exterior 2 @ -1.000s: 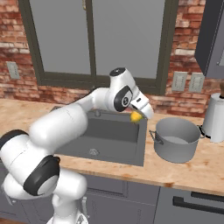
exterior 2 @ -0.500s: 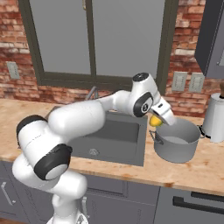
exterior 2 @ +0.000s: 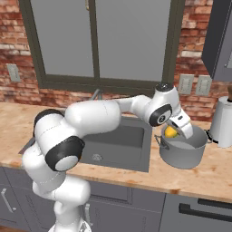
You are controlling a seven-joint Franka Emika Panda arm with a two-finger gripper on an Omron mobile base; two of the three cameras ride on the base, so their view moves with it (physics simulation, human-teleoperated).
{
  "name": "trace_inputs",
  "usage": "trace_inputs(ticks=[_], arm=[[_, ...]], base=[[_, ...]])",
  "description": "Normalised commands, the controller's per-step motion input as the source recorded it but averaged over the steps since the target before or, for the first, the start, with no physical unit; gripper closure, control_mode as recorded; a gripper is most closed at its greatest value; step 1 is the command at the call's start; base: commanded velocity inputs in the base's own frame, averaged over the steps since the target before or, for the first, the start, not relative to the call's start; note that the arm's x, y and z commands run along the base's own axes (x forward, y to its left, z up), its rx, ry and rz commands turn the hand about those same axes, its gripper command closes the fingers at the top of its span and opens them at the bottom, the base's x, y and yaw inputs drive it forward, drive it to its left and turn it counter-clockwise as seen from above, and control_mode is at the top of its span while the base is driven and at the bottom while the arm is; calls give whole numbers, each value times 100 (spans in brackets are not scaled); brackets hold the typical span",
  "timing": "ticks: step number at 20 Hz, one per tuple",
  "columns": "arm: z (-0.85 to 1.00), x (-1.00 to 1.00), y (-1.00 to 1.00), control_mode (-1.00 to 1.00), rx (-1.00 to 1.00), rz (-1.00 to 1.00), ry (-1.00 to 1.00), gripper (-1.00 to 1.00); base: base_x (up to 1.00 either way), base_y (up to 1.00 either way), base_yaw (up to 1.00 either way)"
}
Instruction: Dump the lemon from the pot into the sink. Then turn on the water and wash the lemon. Then turn off the water and put the lemon back in the pot.
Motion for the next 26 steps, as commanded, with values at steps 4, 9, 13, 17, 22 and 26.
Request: trace_inputs(ticks=[4, 9, 13, 17, 22, 26], arm=[[-43, 13, -23, -100, 7, 0, 0, 100], [-40, 21, -7, -100, 4, 0, 0, 100], [-30, 28, 0, -100, 2, 0, 0, 100], [-24, 31, 0, -100, 1, 0, 1, 100], [-23, 24, 0, -100, 0, 0, 2, 100], [-29, 16, 0, -100, 0, 0, 5, 100]], base=[[0, 0, 0], [0, 0, 0], [0, 0, 0], [0, 0, 0], [0, 0, 0], [0, 0, 0]])
